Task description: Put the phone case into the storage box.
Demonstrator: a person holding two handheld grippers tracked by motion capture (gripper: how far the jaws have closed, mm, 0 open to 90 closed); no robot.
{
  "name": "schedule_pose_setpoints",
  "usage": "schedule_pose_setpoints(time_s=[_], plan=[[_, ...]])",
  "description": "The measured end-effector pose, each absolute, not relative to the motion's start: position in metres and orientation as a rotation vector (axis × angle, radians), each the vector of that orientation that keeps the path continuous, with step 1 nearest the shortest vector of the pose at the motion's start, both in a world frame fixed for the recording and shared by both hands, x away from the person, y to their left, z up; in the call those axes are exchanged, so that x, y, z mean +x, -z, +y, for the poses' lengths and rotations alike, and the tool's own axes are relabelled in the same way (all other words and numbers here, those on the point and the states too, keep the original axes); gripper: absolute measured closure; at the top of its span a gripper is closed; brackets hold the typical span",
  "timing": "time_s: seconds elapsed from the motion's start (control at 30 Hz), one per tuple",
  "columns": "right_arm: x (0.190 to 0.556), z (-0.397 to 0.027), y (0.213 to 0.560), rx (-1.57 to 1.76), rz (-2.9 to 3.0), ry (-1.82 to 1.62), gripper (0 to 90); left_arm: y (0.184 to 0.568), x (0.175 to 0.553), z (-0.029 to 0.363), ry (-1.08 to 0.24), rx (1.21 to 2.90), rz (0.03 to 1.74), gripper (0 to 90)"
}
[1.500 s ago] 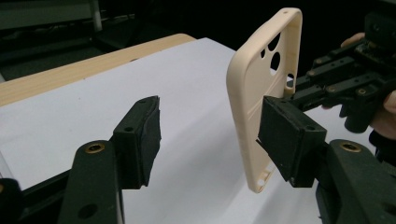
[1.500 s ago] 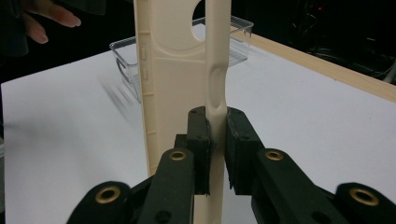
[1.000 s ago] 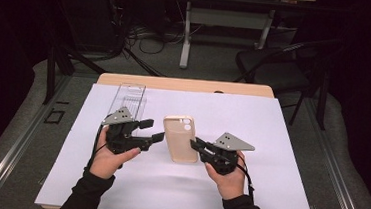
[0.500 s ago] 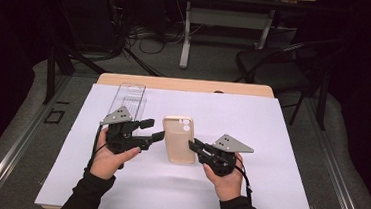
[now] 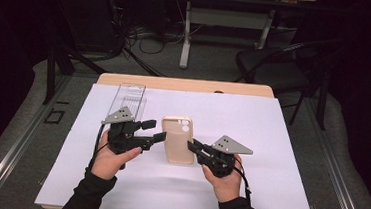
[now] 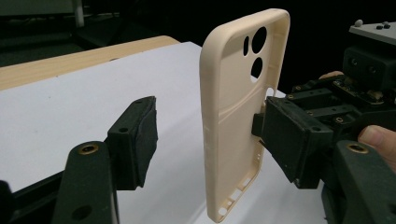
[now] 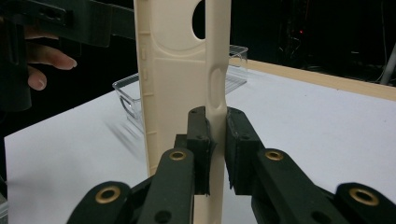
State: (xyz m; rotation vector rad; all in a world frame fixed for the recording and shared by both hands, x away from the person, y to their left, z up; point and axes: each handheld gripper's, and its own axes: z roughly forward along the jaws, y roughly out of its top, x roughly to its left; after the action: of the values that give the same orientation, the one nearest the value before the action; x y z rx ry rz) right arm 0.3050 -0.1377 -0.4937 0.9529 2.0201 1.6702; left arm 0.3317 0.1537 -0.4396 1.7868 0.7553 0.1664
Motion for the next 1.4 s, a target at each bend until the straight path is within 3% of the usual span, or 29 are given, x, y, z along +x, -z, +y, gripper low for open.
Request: schedule_pose_setpoints(time_s=[0.57,0.9,1.4], plan=[[0.301,-0.129,0.496,0.930,2.046,-1.686,81.7,0.440,0.330,0.153,-0.190,1.766,0.777,41.6],[0.299,-0.126,0.498,0.930,2.052,-1.692,81.6,0.440,0.328,0.156,-0.143,1.717,0.819,50.6],[0.297,-0.122,0.500,0.935,2.056,-1.686,81.7,0.438,0.321,0.155,-0.223,1.711,0.867,62.5]])
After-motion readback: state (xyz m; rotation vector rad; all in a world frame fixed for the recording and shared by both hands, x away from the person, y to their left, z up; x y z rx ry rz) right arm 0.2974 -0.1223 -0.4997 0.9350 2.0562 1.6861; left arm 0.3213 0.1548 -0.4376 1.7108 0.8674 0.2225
